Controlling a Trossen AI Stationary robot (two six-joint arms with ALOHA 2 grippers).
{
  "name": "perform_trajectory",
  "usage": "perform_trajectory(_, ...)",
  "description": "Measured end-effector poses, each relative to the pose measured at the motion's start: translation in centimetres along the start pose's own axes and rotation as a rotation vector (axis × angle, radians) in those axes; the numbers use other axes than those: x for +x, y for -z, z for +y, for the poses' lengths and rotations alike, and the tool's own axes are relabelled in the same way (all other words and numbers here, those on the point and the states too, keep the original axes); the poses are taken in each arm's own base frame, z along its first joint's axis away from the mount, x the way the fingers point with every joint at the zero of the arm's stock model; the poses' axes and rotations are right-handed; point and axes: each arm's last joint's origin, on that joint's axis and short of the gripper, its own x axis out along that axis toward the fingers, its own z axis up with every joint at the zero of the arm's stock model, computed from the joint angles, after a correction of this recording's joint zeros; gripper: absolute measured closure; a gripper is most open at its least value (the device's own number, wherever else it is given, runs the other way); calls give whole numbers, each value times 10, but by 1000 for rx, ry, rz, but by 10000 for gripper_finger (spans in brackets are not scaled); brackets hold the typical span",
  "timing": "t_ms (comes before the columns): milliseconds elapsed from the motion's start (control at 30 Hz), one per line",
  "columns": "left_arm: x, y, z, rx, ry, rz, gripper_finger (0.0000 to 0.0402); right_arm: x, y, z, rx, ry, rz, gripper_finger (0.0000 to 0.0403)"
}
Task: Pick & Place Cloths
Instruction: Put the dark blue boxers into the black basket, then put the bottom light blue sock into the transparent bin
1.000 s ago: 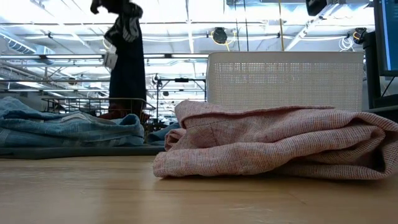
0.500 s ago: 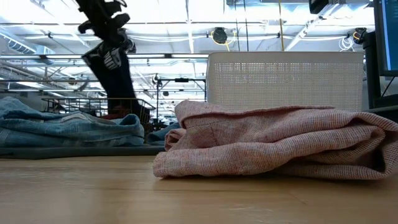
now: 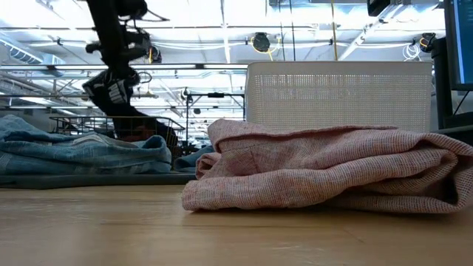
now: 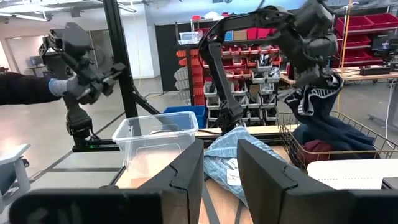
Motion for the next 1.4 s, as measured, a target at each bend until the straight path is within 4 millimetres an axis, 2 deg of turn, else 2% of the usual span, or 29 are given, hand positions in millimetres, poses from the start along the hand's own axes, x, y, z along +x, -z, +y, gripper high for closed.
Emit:
perform_trajectory(167,33,-5,-8,15,35,107,398,0,0,0,0,0,0,314)
perform_trajectory(300,61,-8,-20,11,138,187,395,0,0,0,0,0,0,314)
perform_trajectory(467,85,-11,-32,13,219,231,396,0,0,0,0,0,0,314)
perform_trajectory(600,97,-10,-38,8,286,260,388,0,0,0,0,0,0,314)
perform_trajectory(833,102,-10,-40,-23,336,282,377,0,0,0,15,0,0,314)
perform_trajectory(967,102,-10,-40,-27,336,286,331,0,0,0,15,0,0,314)
perform_trajectory(1167,98,-10,-42,-29,342,280,228,0,0,0,19,-1,0,314)
perform_trajectory(1300,83,-12,-38,-41,347,228,160,0,0,0,18,-3,0,314)
perform_trajectory(1400,64,-13,-30,-53,360,166,121,0,0,0,19,-5,0,314)
